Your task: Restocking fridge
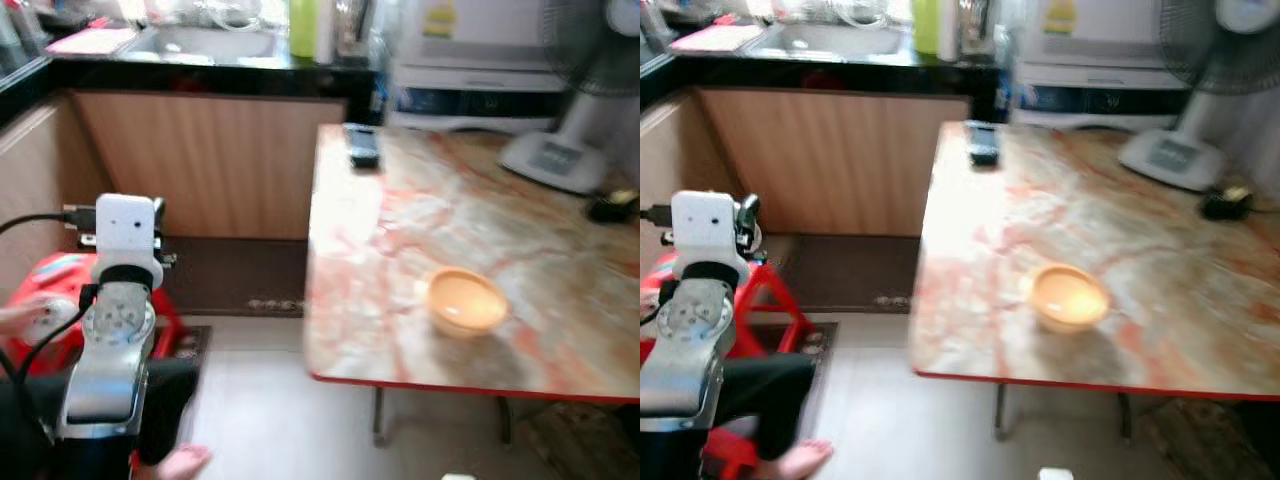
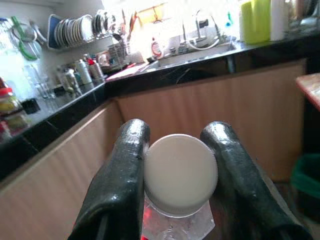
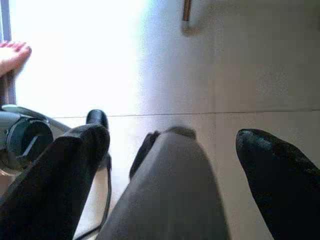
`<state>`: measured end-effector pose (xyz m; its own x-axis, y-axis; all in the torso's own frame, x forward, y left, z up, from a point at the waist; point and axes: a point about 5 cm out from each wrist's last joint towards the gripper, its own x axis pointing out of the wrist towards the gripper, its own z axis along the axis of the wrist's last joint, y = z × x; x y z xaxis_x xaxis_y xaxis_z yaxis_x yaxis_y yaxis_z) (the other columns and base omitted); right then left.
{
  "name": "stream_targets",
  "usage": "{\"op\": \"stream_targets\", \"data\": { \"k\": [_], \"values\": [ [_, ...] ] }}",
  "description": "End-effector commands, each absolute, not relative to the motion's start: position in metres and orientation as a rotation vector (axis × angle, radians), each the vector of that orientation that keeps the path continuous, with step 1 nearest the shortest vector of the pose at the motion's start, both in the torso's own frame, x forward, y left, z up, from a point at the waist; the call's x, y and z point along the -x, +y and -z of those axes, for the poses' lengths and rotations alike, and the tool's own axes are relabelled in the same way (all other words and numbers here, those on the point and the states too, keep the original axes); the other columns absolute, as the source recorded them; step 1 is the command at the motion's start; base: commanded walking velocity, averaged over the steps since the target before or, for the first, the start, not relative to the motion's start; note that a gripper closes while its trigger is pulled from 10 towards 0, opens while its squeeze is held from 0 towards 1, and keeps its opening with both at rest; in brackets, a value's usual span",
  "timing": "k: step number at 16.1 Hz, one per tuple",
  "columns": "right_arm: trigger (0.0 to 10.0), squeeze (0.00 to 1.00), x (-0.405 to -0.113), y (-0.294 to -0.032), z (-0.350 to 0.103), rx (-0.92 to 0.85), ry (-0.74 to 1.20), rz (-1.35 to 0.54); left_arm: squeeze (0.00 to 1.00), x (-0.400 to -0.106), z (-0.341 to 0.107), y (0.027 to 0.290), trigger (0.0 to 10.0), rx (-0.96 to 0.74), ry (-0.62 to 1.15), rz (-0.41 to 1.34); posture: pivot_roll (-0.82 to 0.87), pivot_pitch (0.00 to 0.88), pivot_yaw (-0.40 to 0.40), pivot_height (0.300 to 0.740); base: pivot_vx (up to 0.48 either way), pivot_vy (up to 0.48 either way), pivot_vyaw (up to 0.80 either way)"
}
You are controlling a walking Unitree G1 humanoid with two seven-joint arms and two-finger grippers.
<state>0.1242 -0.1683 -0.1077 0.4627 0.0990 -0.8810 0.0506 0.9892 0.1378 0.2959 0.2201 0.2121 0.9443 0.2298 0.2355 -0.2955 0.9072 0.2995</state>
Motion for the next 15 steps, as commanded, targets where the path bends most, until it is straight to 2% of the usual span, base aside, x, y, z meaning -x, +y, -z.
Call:
{"op": "stream_targets", "data": {
  "k": [1, 9, 12, 15],
  "values": [
    [10.0, 0.0, -0.115, -0.177, 0.11, -0.133, 1.128, -0.008, 0.0, -0.298, -0.215, 0.207, 10.0, -0.342, -0.225, -0.224, 0.13, 0.0, -0.026, 0.74, 0.0, 0.0, -0.8],
    [10.0, 0.0, -0.118, -0.176, 0.109, -0.131, 1.128, -0.01, 0.0, -0.299, -0.214, 0.195, 10.0, -0.362, -0.229, -0.145, 0.13, 0.0, -0.026, 0.74, 0.0, 0.0, -0.8],
    [10.0, 0.0, -0.119, -0.176, 0.109, -0.132, 1.129, -0.011, 0.0, -0.301, -0.218, 0.195, 10.0, -0.393, -0.242, -0.143, 0.14, 0.0, -0.028, 0.74, 0.0, -0.38, -0.8],
    [10.0, 0.0, -0.12, -0.176, 0.109, -0.131, 1.129, -0.011, 0.0, -0.3, -0.222, 0.193, 10.0, -0.406, -0.262, -0.136, 0.14, 0.0, -0.028, 0.74, 0.0, 0.0, -0.8]
  ]
}}
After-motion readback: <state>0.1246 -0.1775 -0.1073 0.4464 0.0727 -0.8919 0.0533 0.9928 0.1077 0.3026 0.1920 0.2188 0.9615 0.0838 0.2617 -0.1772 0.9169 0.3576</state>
